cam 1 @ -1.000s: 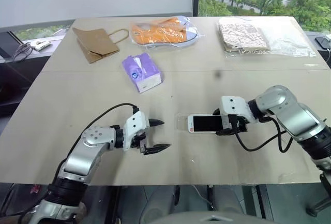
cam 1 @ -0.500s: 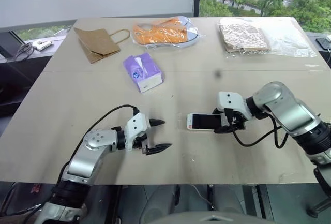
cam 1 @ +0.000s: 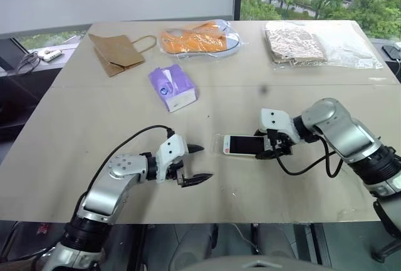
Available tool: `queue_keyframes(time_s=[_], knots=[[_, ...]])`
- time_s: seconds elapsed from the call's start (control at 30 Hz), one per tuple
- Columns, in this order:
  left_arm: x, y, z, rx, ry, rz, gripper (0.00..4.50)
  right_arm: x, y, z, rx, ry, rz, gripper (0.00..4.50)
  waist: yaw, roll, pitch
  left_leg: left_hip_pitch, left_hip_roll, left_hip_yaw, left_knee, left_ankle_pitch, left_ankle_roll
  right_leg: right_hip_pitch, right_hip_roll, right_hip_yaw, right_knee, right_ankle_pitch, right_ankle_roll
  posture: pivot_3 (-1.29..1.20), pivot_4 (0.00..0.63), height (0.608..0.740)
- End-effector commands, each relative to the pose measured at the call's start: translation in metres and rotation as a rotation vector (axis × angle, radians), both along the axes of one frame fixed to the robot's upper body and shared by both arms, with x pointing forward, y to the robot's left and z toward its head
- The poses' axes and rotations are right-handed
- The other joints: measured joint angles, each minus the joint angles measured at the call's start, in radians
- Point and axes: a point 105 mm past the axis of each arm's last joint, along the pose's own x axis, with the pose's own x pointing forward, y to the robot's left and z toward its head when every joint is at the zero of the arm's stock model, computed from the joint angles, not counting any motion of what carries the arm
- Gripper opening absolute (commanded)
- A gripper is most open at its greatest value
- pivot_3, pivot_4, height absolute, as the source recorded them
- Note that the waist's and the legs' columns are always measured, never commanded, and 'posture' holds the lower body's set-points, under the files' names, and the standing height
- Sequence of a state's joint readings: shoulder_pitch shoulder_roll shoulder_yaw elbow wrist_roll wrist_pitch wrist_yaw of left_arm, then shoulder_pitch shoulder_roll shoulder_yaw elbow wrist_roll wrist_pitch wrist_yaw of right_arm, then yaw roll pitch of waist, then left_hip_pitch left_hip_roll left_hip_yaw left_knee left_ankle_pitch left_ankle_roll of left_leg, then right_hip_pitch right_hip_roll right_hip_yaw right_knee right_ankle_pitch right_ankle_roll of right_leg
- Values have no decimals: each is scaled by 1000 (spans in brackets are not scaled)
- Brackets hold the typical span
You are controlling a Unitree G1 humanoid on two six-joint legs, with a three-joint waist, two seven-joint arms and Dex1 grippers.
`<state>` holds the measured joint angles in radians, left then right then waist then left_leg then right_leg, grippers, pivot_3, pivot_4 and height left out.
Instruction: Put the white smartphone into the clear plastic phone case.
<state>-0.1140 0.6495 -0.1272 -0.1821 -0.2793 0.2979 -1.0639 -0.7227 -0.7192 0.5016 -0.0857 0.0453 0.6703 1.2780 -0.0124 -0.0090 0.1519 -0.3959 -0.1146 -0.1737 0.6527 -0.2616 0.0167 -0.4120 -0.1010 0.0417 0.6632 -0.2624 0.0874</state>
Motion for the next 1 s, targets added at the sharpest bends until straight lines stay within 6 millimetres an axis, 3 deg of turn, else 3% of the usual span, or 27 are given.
queue_keyframes(time_s=[0.03, 0.07, 0.17, 0.47, 0.53, 0.7, 0.8, 0.83, 0.97, 1.0], knots=[[0, -4, 9, -17, -29, -16, 4500, -3, 0, -4, -5, 22, -24, 2930, 0, 0, 0, 0, 0, 0, 0, 0, 0, 0, 0, 0, 0, 0, 0, 0, 150, 740], [0, -4, 8, -17, -29, -14, 4500, -2, 1, -3, 1, 23, -28, 2930, 0, 0, 0, 0, 0, 0, 0, 0, 0, 0, 0, 0, 0, 0, 0, 0, 150, 740], [1, -2, 8, -17, -27, -7, 4500, -2, 3, 1, 17, 8, -38, 4318, 0, 0, 0, 0, 0, 0, 0, 0, 0, 0, 0, 0, 0, 0, 0, 0, 150, 740], [18, 9, 12, -6, -63, 45, 4500, -7, 13, 18, 123, -60, -85, 4421, -1, 0, 0, -1, 0, 0, 0, 0, 0, -1, 0, 0, 0, 0, 0, 0, 150, 740], [21, 12, 13, -6, -65, 51, 4500, -10, 13, 26, 156, -65, -96, 3916, -2, 0, 0, -2, 0, 0, 0, 0, 0, -1, -1, 1, 0, 0, 0, 0, 150, 740], [24, 19, 13, 7, -62, 49, 4500, -21, 10, 34, 189, -64, -93, 1817, -2, 0, 0, -2, 0, 0, 0, 0, 0, -1, -1, 0, 0, 0, 0, 0, 150, 740], [29, 19, 13, 12, -61, 40, 3654, -23, 14, 39, 230, -68, -97, 344, -2, 0, 0, -2, 0, 0, 0, 0, 0, -1, -1, 1, 0, 0, 0, 0, 150, 740], [31, 18, 13, 13, -61, 38, 3122, -23, 18, 41, 252, -75, -96, 0, -2, 0, 0, -2, 0, 0, 0, 0, 0, -1, -1, 0, 0, 0, 0, 0, 150, 740], [41, 16, 13, 13, -62, 35, 1472, -20, 36, 41, 316, -126, -67, 0, -3, 0, 0, -2, 0, 0, 0, 0, 0, -1, 0, 0, 0, 0, 0, 0, 150, 740], [42, 16, 12, 16, -62, 33, 853, -20, 40, 39, 322, -132, -64, 0, -3, 0, 0, -2, 0, 0, 0, 0, 0, -1, -1, 1, 0, 0, 0, 0, 150, 740]])
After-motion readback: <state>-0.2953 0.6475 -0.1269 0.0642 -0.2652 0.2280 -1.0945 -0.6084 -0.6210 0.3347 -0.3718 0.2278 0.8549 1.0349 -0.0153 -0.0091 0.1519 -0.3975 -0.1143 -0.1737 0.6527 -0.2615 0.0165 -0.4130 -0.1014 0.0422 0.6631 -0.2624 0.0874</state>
